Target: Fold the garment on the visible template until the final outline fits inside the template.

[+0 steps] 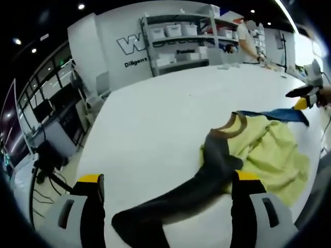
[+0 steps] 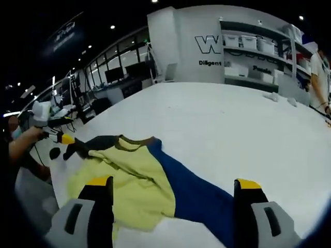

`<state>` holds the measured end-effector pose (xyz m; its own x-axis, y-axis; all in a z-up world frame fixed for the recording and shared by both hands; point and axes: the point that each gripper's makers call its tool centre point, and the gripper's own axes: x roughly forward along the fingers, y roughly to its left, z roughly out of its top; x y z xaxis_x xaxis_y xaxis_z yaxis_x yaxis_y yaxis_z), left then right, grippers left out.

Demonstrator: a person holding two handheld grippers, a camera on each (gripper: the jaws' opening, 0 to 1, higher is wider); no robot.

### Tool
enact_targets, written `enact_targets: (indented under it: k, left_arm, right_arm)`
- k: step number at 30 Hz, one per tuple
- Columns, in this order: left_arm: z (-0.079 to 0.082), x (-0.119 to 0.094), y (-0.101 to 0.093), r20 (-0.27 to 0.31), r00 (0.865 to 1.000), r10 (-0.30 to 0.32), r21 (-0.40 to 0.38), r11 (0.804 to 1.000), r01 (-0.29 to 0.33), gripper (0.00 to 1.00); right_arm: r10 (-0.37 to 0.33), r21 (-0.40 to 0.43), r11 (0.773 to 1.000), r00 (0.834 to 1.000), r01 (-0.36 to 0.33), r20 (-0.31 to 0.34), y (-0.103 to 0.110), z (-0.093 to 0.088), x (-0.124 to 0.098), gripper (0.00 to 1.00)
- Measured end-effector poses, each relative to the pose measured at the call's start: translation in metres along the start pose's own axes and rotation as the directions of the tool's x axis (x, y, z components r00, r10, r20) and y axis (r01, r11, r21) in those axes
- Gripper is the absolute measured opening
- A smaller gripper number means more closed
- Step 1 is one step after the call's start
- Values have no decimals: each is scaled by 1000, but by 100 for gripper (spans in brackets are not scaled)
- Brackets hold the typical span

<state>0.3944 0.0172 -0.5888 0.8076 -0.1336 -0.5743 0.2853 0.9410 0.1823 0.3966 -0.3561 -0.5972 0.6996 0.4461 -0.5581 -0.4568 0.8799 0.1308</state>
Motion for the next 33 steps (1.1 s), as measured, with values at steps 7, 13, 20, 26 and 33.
enact_targets:
  k: [7, 13, 20, 26, 33]
  left_arm:
    - [1, 18, -16, 25, 996, -80, -15, 997, 81, 80]
    - [-7, 33, -32, -6, 987, -161, 2, 987, 161, 52]
    - [-24, 38, -42, -85, 975, -206, -1, 978, 207, 34]
    - [-33, 42, -49, -130, 957, -258, -25, 966, 257, 23]
    - [-41, 46, -56, -157, 946, -283, -41, 959, 280, 16]
  right_arm:
    - [38, -73, 997, 999, -39, -22, 15, 5, 18, 77]
    - [46, -101, 994, 998, -49, -30, 21, 9, 37, 58]
    - [52, -117, 991, 996, -61, -78, 21, -1, 58, 52]
    - [38, -125, 991, 994, -51, -104, 18, -7, 69, 40]
    - [0, -155, 988, 992, -20, -127, 10, -11, 80, 20]
